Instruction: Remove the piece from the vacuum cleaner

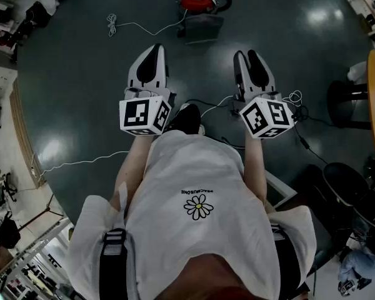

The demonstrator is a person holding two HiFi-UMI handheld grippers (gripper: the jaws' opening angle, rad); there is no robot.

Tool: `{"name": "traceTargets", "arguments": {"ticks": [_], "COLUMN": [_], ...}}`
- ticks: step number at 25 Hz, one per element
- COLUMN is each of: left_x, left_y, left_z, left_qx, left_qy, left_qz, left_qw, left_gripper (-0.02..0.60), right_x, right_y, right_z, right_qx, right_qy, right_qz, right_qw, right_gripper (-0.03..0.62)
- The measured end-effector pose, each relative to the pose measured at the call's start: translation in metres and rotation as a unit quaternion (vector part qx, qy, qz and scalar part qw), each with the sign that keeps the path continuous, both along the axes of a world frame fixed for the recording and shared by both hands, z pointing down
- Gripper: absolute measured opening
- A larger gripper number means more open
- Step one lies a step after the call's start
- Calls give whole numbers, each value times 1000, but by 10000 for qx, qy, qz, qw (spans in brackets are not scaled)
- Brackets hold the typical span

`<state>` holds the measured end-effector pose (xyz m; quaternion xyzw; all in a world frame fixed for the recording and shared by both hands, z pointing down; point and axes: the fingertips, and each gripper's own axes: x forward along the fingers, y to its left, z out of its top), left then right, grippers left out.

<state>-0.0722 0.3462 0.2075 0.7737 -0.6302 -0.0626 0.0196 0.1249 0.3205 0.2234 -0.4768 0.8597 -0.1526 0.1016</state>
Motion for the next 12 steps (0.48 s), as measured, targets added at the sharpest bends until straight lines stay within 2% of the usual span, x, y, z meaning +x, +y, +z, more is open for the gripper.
{"name": "traceTargets", "arguments": {"ticks": [3, 7, 12], "left_x": [-2, 0, 7], "left_y": [-15, -30, -71], "left_z": [5, 7, 18], "left_qx": [-29, -22, 6], "left_qy": [46, 3, 185], "left_qz": [-19, 62, 228], "left_qw": [10000, 10000, 9996], "left_gripper": [3, 2, 3], "right_x": [8, 17, 18], "right_y": [-10, -15, -46], "right_z": [3, 7, 22], "right_qx": [153, 258, 228], "right_qy": [226, 288, 422], "right_qz": [114, 246, 387], "right_qw": [9996, 9989, 9981], "right_gripper": [141, 141, 141]}}
